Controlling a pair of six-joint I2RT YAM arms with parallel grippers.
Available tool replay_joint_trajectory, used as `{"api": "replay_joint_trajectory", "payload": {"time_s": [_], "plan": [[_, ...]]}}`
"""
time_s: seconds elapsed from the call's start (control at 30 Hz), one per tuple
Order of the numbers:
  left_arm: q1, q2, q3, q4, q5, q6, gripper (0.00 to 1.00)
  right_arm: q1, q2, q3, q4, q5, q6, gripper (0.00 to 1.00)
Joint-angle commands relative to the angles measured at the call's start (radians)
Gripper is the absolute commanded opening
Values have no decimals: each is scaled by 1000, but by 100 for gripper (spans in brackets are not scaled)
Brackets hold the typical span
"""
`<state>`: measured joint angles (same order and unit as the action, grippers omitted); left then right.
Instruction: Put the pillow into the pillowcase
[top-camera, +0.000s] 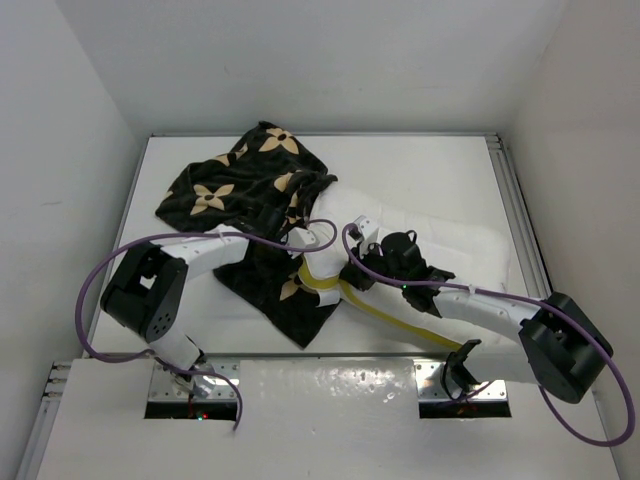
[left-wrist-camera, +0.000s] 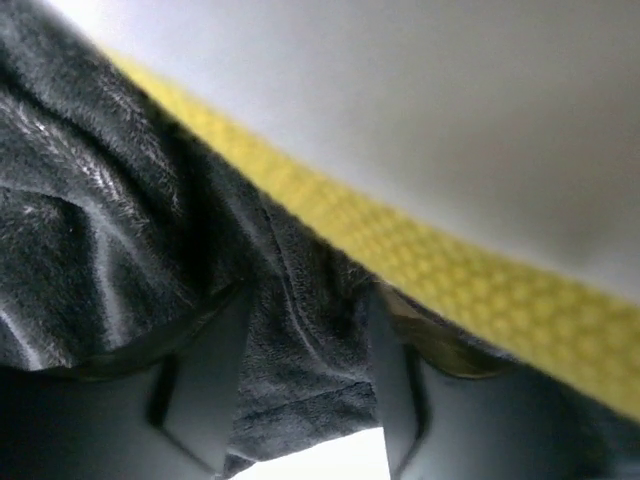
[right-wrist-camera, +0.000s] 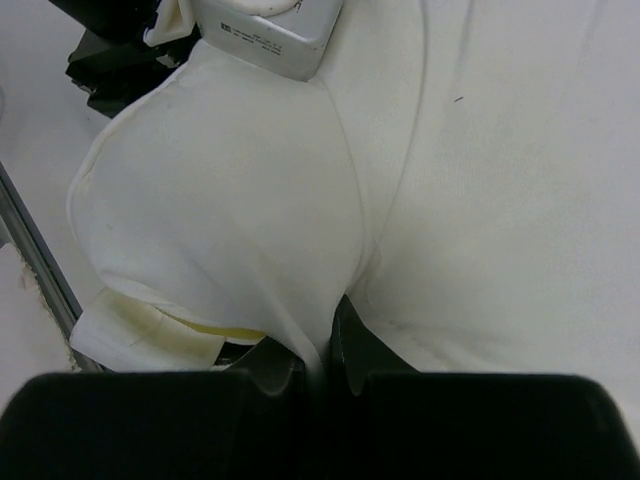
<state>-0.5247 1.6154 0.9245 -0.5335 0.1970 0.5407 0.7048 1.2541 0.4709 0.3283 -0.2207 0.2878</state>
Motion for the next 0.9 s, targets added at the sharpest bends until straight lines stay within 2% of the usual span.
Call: {"api": "replay_joint_trajectory", "payload": {"time_s": [0.0, 0.07, 0.17, 0.23, 0.3, 0.33, 0.37, 0.4, 0.5, 0.63, 0.73, 0.87], "plan": [[-11, -35, 4, 24, -68, -10, 41, 12, -27, 26, 101, -25, 27, 0], [-8, -38, 7, 32, -111, -12, 28, 15, -25, 25, 101, -25, 25, 0], [-9, -54, 17, 6, -76, -10, 14, 15, -27, 26, 97, -25, 21, 0], [-15, -58, 23, -25, -56, -10, 13, 15, -30, 26, 91, -25, 17, 0], [-21, -58, 30, -42, -51, -4, 18, 15, -28, 26, 91, -23, 14, 0], [-23, -58, 33, -55, -54, -1, 25, 15, -28, 28, 89, -23, 14, 0], [-24, -61, 31, -63, -54, 4, 37, 15, -27, 28, 89, -22, 13, 0], [-27, -66, 31, -72, -57, 8, 41, 16, -22, 35, 81, -23, 7, 0], [-28, -75, 20, -69, -77, 11, 42, 21, -15, 44, 68, -22, 2, 0], [-29, -80, 4, -51, -120, 10, 17, 28, -15, 45, 71, -22, 4, 0], [-31, -86, 7, -62, -116, 8, 2, 28, -18, 44, 69, -23, 2, 0], [-29, -88, 11, -72, -79, 8, 0, 27, -19, 44, 63, -22, 1, 0]]}}
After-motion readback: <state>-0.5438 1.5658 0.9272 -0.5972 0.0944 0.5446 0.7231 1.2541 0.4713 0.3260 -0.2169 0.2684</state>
